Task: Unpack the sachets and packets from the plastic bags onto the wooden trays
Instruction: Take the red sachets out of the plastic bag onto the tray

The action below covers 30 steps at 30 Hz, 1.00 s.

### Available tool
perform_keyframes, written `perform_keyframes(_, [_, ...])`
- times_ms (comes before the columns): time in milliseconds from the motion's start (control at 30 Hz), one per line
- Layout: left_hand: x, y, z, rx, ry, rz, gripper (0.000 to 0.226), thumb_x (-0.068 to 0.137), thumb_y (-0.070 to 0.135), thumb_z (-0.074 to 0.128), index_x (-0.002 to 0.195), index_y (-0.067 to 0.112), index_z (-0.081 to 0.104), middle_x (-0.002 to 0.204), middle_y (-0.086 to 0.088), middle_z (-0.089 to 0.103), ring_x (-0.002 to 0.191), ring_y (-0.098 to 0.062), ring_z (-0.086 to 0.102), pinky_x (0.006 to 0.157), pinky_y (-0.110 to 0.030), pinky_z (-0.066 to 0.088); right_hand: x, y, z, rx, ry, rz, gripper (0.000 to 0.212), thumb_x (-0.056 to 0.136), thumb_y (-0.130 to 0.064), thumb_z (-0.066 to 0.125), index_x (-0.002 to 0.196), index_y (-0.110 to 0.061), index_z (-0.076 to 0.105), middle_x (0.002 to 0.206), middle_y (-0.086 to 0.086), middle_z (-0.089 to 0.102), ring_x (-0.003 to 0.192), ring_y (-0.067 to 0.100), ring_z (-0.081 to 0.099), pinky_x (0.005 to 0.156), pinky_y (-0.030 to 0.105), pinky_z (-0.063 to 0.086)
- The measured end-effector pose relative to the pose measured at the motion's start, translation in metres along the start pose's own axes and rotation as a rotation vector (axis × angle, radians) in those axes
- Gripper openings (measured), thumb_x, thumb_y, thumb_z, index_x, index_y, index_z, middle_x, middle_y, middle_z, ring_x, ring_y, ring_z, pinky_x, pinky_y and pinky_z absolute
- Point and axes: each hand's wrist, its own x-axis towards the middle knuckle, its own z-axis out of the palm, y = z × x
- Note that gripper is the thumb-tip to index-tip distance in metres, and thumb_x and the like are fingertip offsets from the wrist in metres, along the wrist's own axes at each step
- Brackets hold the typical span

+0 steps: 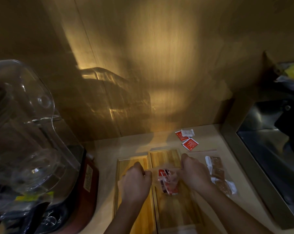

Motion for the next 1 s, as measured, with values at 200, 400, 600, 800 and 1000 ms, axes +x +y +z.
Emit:
perform_keyframes(200, [0.004,-0.005,0.000,-0.026,-0.027,-0.027,0.020,0.086,0.030,0.054,0.104,0.023,0.047,0.084,0.004,0.063,0.079,-0.018,0.065,0.070,-0.031,0.051,-0.006,-0.003,-0.002,0.047,-0.052,0.002,0.010,0.083,-0.027,0.049,0.086,-0.021,0.041,0.090,0.006,0.064,0.083,0.027,0.059,0.066,0.030,0.040])
perform_keyframes(400, [0.007,-0.012,-0.007,-0.094,-0.030,-0.071,0.037,0.090,0.044,0.050,0.118,0.020,0.046,0.088,0.002,0.066,0.075,-0.015,0.065,0.069,-0.031,0.055,-0.005,-0.006,-0.009,0.355,-0.129,-0.011,0.011,0.081,-0.015,0.057,0.076,-0.020,0.049,0.066,-0.003,0.054,0.062,0.011,0.054,0.051,0.026,0.036])
perform_keyframes(600, [-0.016,0.012,-0.012,-0.258,-0.401,0.097,0.049,0.077,0.066,0.053,0.114,0.042,0.033,0.071,0.001,0.068,0.060,-0.019,0.064,0.061,-0.033,0.054,-0.005,-0.011,-0.018,0.634,-0.088,0.108,0.011,0.082,-0.010,0.056,0.092,-0.009,0.052,0.056,0.005,0.058,0.039,0.013,0.051,0.038,0.023,0.037])
perform_keyframes(800, [-0.027,0.025,0.010,0.109,-0.442,0.232,0.032,0.092,0.040,0.044,0.115,0.020,0.056,0.114,-0.009,0.066,0.102,-0.029,0.063,0.079,-0.035,0.049,-0.005,-0.010,-0.020,0.509,-0.106,0.163,0.019,0.077,-0.011,0.059,0.094,-0.012,0.051,0.067,0.006,0.058,0.048,0.016,0.051,0.044,0.027,0.039])
perform_keyframes(1000, [-0.021,0.017,0.005,0.262,-0.408,0.533,0.028,0.093,0.021,0.045,0.116,0.010,0.056,0.119,-0.011,0.056,0.105,-0.034,0.059,0.080,-0.040,0.048,0.000,-0.008,-0.031,0.227,-0.057,-0.015,0.051,0.078,-0.016,0.065,0.126,-0.022,0.048,0.074,-0.007,0.050,0.082,0.020,0.057,0.069,0.028,0.041])
